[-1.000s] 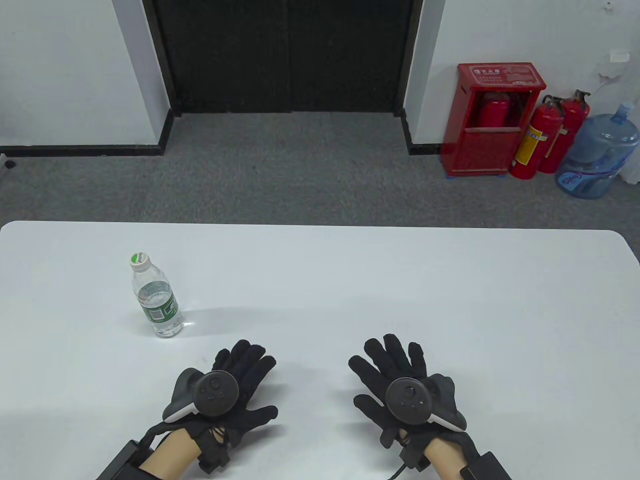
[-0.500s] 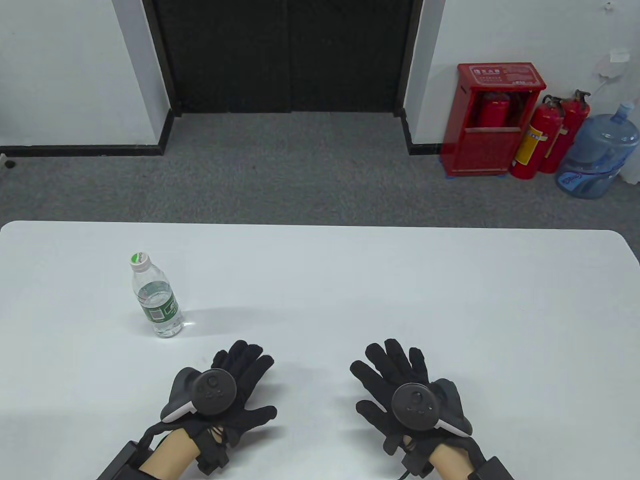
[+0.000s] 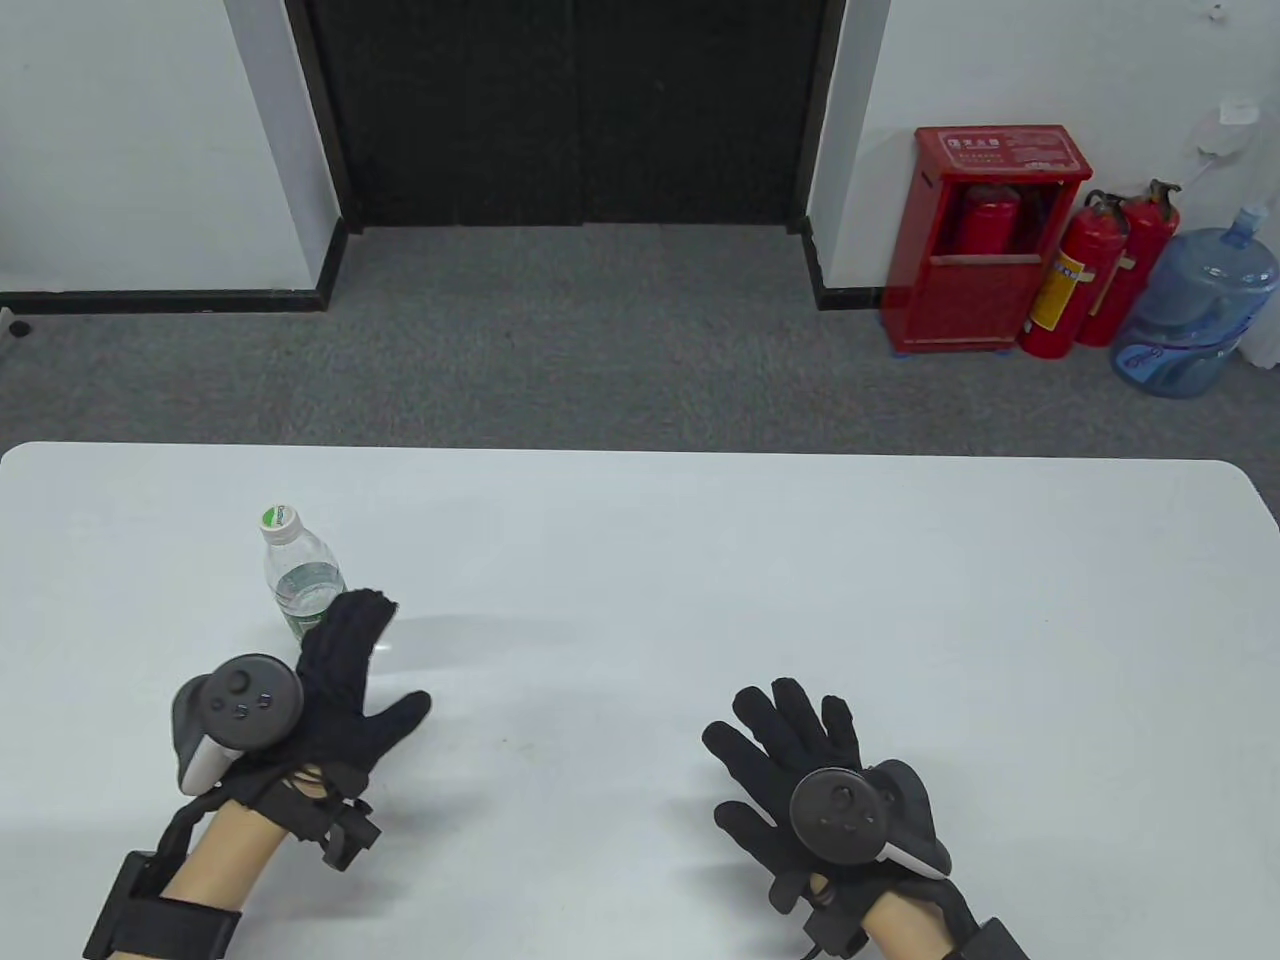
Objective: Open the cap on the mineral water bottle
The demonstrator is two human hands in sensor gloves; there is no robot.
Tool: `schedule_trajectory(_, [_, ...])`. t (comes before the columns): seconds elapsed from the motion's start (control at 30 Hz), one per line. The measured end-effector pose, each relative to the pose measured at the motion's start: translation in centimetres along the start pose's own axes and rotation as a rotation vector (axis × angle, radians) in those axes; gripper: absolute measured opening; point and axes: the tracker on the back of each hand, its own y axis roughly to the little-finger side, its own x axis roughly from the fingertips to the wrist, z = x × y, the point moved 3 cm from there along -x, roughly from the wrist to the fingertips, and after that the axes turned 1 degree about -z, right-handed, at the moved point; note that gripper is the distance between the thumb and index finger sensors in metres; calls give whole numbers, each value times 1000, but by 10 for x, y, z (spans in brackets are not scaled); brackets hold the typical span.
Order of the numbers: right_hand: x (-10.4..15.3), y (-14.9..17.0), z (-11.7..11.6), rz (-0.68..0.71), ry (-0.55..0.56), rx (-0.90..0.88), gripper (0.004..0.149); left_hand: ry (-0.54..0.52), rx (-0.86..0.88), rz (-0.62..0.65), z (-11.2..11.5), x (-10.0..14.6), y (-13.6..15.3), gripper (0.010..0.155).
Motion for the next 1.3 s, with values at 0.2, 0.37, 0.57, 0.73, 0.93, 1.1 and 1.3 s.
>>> schedule_trajectory(0.2, [2,1,7,-3,16,-17,71,-276,-57,-146,-52,-14,47,91])
schedule_trajectory(0.37, [2,1,6,-1,11,-4,71,-272,127,-361,-50,-40,88,98])
schedule_trajectory(0.57, [3,1,6,-3,3,-3,71,-171,92,-496,-18,-52,125,99])
schedule_trajectory(0.73, [-1,1,12,-9,20,-6,71,-271,187,-453,-12,-53,121,94])
schedule_trajectory(0.93, [-28,-15,45,17,-26,62,76,-158,73,-221,11,-58,57,92])
schedule_trajectory(1.1, [-70,-61,84,100,72,48,80,19,57,11,70,-50,-32,92])
schedule_trajectory(1.3, [-100,-106,93,47,74,225,75,164,138,177,139,-27,-96,91])
